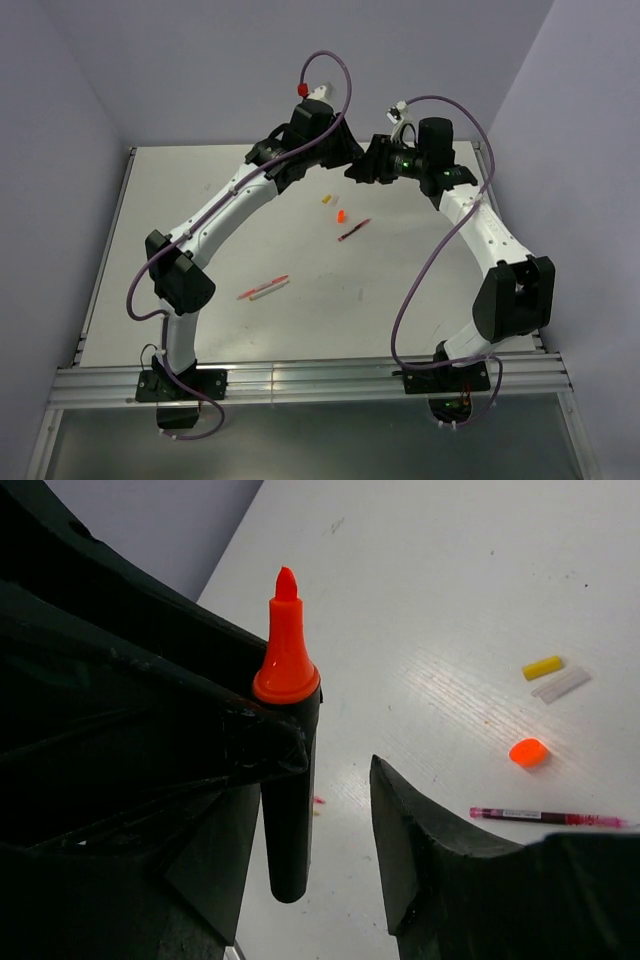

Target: Insert the pens into the pen caps

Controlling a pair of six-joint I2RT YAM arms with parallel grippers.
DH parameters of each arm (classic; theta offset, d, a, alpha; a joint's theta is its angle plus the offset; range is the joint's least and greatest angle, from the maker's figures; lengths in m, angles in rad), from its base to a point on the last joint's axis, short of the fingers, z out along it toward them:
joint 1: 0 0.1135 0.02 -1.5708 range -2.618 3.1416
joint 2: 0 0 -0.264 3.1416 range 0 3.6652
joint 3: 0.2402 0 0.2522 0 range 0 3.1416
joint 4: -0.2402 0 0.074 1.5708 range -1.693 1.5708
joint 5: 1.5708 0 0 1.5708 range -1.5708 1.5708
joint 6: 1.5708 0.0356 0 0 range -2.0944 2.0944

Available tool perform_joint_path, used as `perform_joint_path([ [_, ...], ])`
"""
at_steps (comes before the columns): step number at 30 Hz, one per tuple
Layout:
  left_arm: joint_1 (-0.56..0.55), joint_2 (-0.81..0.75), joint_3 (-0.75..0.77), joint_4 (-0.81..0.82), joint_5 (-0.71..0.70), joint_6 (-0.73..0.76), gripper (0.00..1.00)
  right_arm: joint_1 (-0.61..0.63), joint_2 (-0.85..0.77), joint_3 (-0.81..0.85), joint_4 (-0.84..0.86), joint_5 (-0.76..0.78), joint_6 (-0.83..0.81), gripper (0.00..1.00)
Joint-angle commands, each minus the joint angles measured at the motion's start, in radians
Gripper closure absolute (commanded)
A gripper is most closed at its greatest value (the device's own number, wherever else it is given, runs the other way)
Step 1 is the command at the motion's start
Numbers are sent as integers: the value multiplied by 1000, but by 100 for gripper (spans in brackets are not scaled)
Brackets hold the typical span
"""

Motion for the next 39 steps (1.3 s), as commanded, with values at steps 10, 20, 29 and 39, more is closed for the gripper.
perform_joint_path([
  [10,-16,-8,-14,37,21,-9,100,28,31,76,-17,-14,-57,47],
  [20,-16,-8,-42,58,73,5,86,31,23,78,-59,-22,-108,100],
  [29,131,-60,20,112,206,219,20,-53,-75,-68,-105,-56,-146,100],
  [39,210,-34,-166,124,256,554,30,-353,-186,-193,-375,34,-373,100],
])
